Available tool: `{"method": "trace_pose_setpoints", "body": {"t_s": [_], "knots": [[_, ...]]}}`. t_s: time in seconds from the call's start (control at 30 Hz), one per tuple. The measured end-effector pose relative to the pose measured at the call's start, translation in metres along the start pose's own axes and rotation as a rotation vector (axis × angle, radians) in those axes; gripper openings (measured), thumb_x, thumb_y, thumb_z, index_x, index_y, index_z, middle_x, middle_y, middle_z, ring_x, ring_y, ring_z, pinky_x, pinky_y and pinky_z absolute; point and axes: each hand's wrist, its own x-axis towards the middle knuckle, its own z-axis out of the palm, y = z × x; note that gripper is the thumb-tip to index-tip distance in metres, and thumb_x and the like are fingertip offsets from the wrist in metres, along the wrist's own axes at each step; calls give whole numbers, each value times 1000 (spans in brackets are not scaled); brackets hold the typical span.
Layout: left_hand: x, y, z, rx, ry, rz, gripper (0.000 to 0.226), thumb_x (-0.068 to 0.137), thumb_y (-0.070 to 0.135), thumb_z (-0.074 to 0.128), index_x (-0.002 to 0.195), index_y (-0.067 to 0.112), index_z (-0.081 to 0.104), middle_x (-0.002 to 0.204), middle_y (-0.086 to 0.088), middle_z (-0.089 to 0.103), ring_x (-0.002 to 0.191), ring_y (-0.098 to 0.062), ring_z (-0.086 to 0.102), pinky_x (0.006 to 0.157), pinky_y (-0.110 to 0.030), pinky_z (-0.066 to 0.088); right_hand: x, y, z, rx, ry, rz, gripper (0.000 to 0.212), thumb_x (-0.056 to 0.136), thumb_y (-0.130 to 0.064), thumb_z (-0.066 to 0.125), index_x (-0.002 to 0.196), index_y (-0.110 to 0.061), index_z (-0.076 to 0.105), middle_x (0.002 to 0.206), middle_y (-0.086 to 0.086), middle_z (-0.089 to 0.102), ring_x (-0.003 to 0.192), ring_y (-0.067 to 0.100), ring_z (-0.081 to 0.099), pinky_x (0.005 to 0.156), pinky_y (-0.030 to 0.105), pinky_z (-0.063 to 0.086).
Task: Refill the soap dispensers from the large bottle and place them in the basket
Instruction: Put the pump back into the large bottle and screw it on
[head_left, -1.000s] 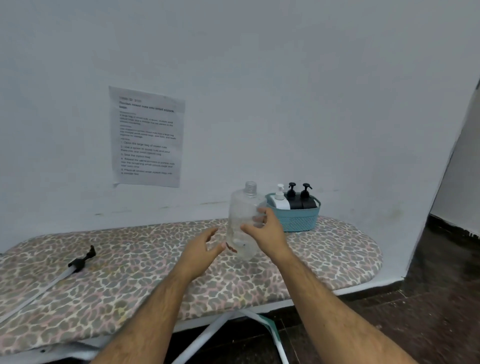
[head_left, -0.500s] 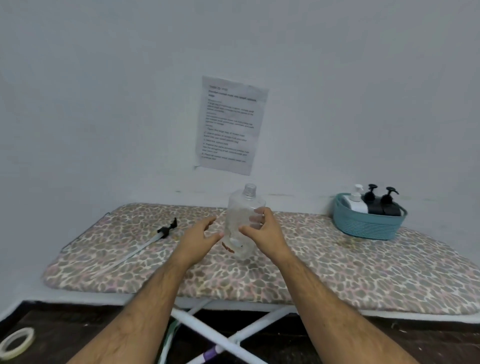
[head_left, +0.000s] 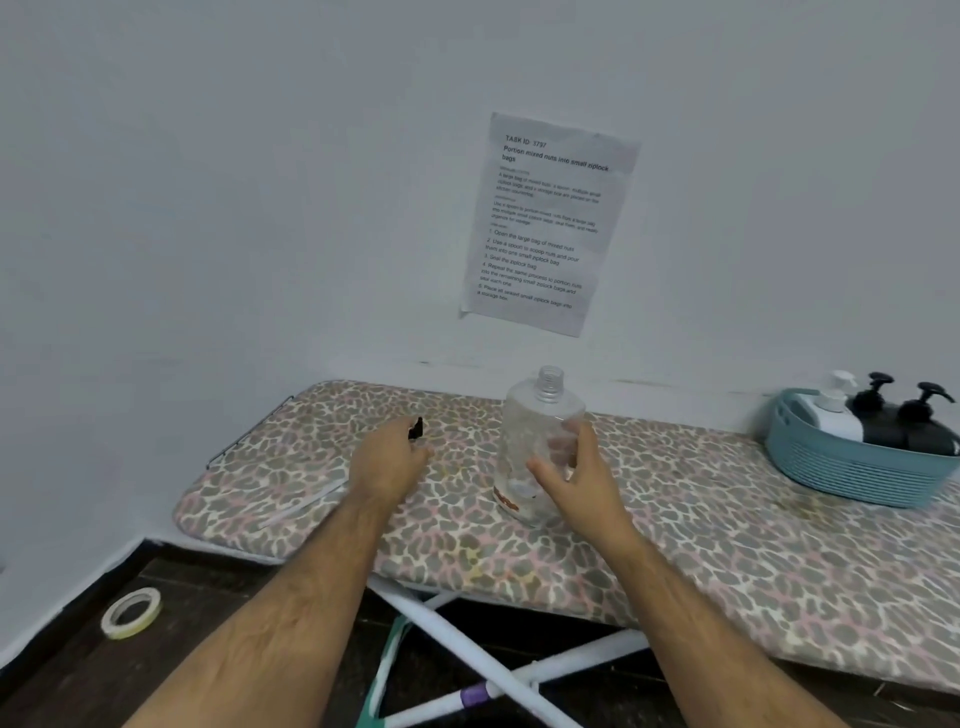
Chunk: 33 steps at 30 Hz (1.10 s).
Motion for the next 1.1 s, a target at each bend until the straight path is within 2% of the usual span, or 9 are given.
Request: {"method": "trace_pose_setpoints", "body": {"t_s": [0.13,0.27,0.5,0.63,0.7,0.77,0.87,1.0,1.1], "knots": [[18,-8,8,138,14,-80,39,90,35,62,121,13,59,102,-5,70,82,-22,67,74,-36,57,-3,7,12,33,23,-17,62,96,-42,58,145,-26,24,140,-4,49,117,10,54,102,43,49],[26,-13,18,238,-8,-129,20,91,30,58,104,15,60,86,-1,62,77,-20,61,72,-35,55,-1,14,20,79,14,-10,63,95,-49,54,146,-35,20,142,-5,48,120,12,56,100,50,50],[31,-20,29,283,24,-136,11,93,18,57,101,17,64,88,-2,66,76,-19,60,72,-35,54,0,21,27,137,40,-8,62,95,-51,54,145,-44,18,142,-4,48,123,13,55,99,52,51],[32,-6,20,82,85,-107,17,92,25,58,104,20,68,78,1,69,65,-17,63,63,-32,56,-3,23,29,160,57,1,68,88,-64,51,145,-48,16,142,-7,47,124,12,54,97,52,52],[35,10,9,-69,94,-69,25,92,26,61,114,16,67,94,-3,72,78,-21,65,70,-33,54,-2,24,30,161,68,1,73,83,-71,48,145,-49,15,141,-8,47,123,12,54,95,52,53],[38,29,-7,-250,93,-28,36,92,27,65,125,14,64,113,-5,70,98,-23,65,85,-32,51,-2,27,32,148,77,-6,77,82,-75,44,146,-47,14,142,-8,47,123,12,54,95,52,53],[44,55,-30,-525,118,18,40,90,24,68,128,12,62,121,-4,66,111,-19,61,93,-27,45,-2,29,34,122,73,-7,87,80,-82,39,150,-40,11,146,-5,44,126,14,53,99,52,50],[47,90,-53,-822,138,86,35,89,16,69,123,11,64,114,-1,69,108,-13,64,100,-33,49,-1,30,36,113,74,-12,85,84,-78,40,151,-34,12,145,-5,45,126,14,53,102,50,48],[45,112,-68,-990,160,159,32,91,8,65,123,9,64,111,-1,69,101,-5,65,91,-19,51,-1,30,36,93,71,-17,77,90,-68,42,151,-31,14,142,-6,48,121,11,55,101,48,50]]}}
